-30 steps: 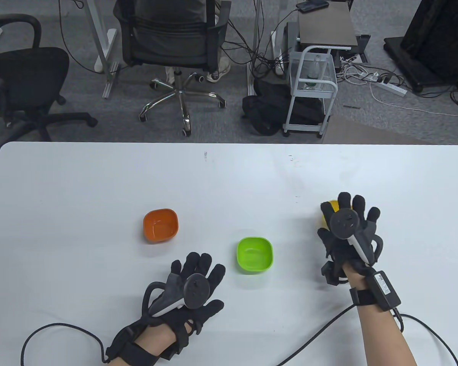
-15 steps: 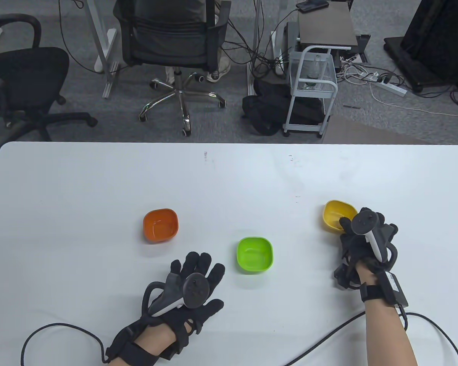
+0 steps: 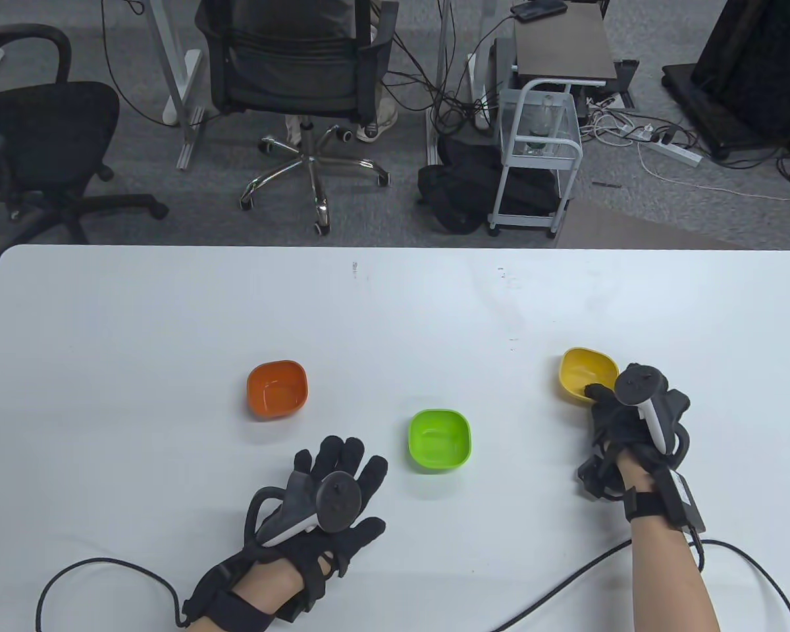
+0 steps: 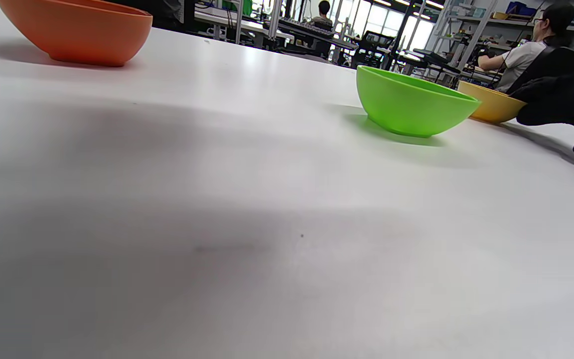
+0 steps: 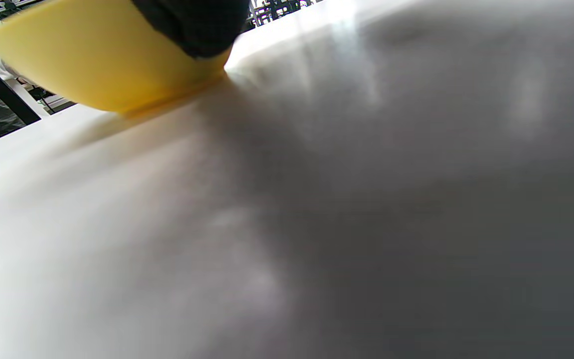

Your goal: Nest small dish into small dish

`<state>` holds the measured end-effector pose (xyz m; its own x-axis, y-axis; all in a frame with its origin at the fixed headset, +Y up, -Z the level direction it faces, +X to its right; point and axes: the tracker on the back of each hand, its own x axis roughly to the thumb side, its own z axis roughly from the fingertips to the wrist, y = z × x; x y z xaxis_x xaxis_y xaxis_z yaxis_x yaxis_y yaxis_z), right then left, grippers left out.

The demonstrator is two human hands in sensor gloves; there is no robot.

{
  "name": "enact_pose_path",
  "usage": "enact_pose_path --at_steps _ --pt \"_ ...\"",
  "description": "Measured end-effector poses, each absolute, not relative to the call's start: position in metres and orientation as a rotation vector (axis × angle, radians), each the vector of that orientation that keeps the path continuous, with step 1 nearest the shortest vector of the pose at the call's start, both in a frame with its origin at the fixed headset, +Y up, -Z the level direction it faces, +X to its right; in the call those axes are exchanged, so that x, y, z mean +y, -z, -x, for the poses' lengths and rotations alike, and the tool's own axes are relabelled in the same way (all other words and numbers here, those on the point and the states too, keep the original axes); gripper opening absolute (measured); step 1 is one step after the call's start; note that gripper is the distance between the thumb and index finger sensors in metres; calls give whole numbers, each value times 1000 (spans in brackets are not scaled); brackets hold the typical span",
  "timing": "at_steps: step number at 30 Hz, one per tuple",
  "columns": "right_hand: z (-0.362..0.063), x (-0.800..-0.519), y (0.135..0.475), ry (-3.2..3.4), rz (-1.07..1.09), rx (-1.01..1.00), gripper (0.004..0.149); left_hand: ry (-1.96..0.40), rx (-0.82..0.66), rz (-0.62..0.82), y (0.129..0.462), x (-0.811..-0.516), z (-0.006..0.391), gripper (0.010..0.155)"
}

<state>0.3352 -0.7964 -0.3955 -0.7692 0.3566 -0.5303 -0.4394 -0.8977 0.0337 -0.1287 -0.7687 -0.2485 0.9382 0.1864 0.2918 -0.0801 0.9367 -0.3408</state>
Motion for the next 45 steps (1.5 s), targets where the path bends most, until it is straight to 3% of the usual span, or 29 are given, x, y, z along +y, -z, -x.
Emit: enact_pose_path --at_steps 22,36,45 --pt "-336 -792 392 -2545 641 95 38 -141 -322 329 249 -768 131 79" --pt "-272 -757 381 -2699 255 -96 40 -133 -329 327 248 -768 131 79" --pt "-228 -748 367 -2758 0 -179 41 -131 -330 327 248 -769 130 78"
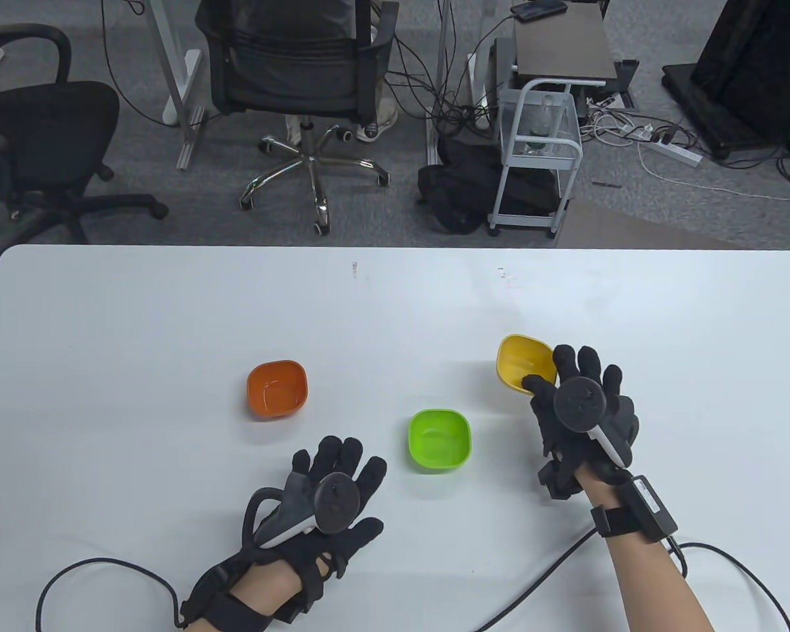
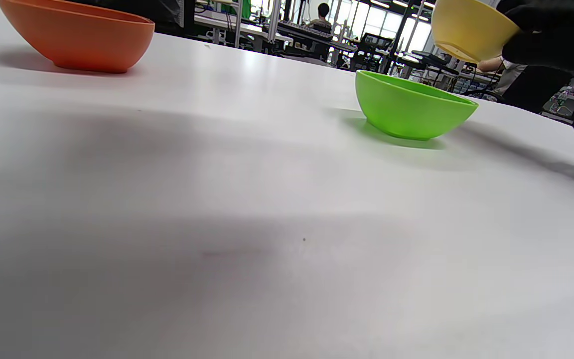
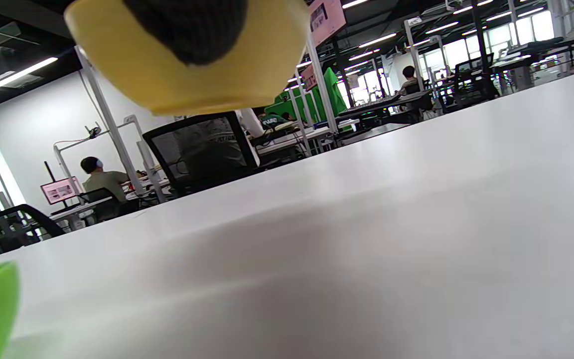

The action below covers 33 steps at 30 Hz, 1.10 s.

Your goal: Nest small dish into small dish

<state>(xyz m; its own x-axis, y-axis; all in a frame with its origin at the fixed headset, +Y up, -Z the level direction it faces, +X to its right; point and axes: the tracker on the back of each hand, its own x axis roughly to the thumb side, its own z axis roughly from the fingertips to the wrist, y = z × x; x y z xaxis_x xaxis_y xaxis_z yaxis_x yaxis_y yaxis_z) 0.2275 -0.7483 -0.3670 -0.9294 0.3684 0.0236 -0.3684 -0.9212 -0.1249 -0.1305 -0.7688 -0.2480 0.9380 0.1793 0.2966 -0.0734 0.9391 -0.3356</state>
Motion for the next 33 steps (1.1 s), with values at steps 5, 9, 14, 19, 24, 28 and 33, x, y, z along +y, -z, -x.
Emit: enact_pose_path --at_steps 5,9,14,19,24,28,33 --pt "-204 -747 358 -2786 -120 -177 41 -131 -332 327 248 -769 131 79" --pt "-182 -743 347 -2788 -238 -182 41 -129 -332 327 247 -769 131 79" --pt "-158 -740 333 -2802 -377 -187 41 -127 -334 326 247 -768 131 78" --pt "-137 -742 320 -2822 -502 -170 41 -127 -334 324 246 -769 131 78" --pt "-116 -767 316 -3026 -590 30 41 -125 -334 328 246 -769 131 78" --pt "-114 -777 318 -3004 -608 84 42 -127 -332 326 246 -768 131 78" --pt "-114 -776 319 -3005 -608 95 42 -126 -332 327 246 -768 131 78"
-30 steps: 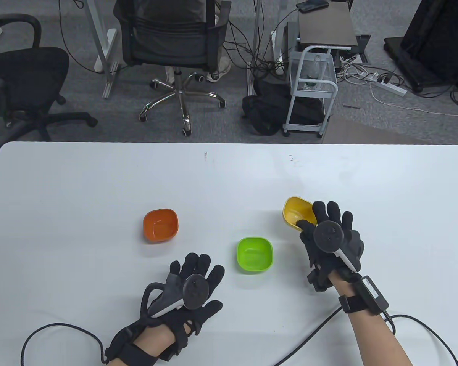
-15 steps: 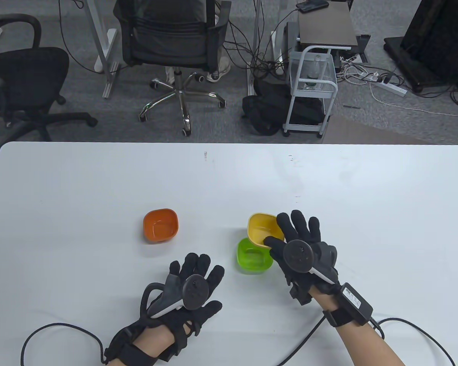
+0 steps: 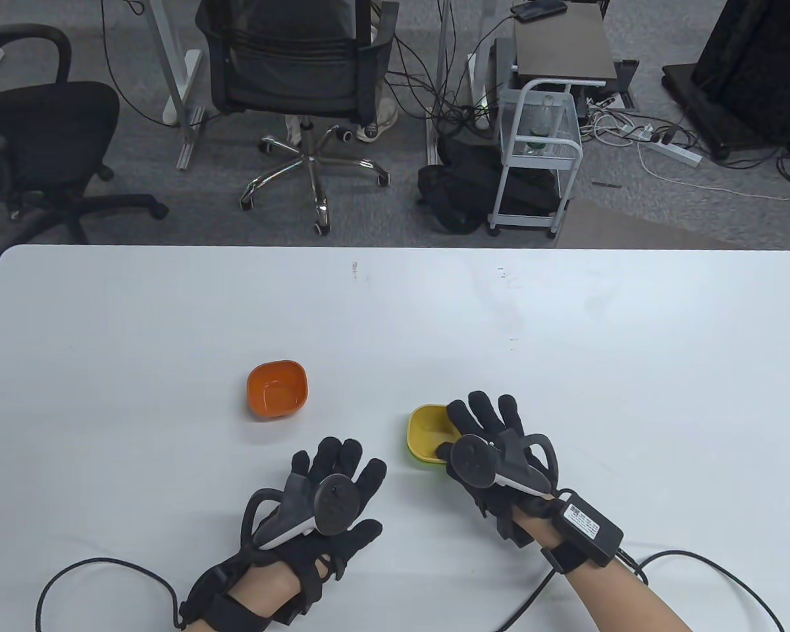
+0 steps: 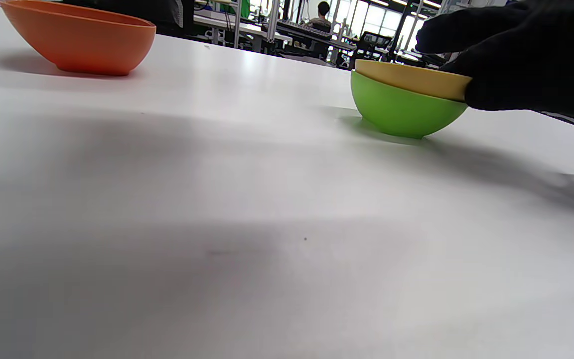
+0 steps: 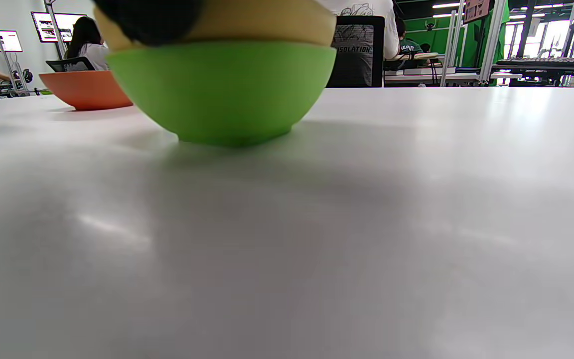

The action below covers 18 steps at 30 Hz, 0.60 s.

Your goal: Nest small dish into small dish

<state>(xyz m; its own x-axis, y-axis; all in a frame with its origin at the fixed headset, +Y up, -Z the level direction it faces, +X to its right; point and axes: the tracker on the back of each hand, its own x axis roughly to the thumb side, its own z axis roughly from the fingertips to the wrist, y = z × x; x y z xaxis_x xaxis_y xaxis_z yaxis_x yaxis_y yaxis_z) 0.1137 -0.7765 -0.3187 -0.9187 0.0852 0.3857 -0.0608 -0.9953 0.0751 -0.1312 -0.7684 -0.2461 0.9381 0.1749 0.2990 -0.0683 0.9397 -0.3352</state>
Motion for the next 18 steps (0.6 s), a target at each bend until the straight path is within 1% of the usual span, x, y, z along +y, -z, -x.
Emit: enact_pose_path --at_steps 13,18 --pt "-115 -775 320 -2980 -596 129 44 -124 -326 334 248 -769 133 78" --pt "-116 -766 321 -2966 -587 91 47 -121 -319 341 253 -772 134 77"
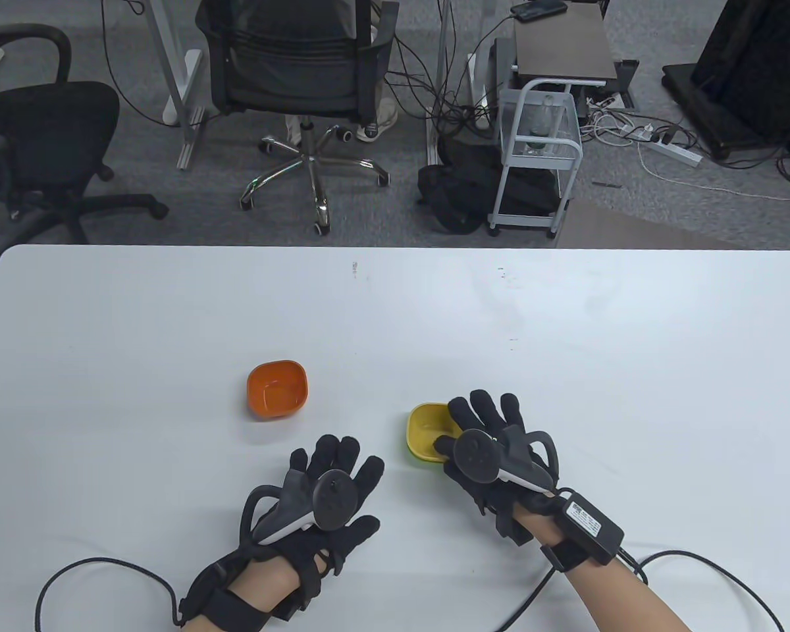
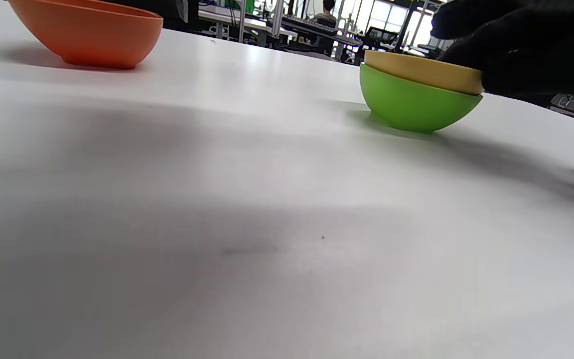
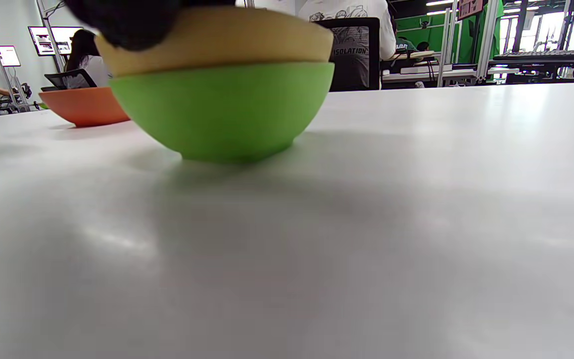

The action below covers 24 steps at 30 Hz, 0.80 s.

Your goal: Nest small dish into small dish

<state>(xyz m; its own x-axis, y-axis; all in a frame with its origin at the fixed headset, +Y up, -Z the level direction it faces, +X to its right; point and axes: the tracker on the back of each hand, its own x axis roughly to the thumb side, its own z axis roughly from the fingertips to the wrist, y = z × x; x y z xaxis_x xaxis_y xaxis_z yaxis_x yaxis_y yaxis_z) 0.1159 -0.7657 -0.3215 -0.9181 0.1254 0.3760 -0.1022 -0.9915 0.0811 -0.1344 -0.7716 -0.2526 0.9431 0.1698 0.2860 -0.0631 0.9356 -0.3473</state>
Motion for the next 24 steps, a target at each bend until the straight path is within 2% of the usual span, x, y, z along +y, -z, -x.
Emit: enact_pose_path --at_steps 4,9,15,19,24 --pt "-120 -752 320 -2941 -567 65 49 -126 -317 337 253 -771 135 77" --pt "-136 -720 315 -2854 -520 -46 51 -133 -317 323 254 -769 136 77" --pt "-175 -691 295 -2724 -460 -90 57 -131 -340 281 256 -768 133 78" --pt "-198 -693 275 -2664 -438 -122 66 -131 -336 263 256 -765 134 78" --pt "-212 -718 249 -2673 -457 -163 76 -136 -332 259 254 -764 135 78"
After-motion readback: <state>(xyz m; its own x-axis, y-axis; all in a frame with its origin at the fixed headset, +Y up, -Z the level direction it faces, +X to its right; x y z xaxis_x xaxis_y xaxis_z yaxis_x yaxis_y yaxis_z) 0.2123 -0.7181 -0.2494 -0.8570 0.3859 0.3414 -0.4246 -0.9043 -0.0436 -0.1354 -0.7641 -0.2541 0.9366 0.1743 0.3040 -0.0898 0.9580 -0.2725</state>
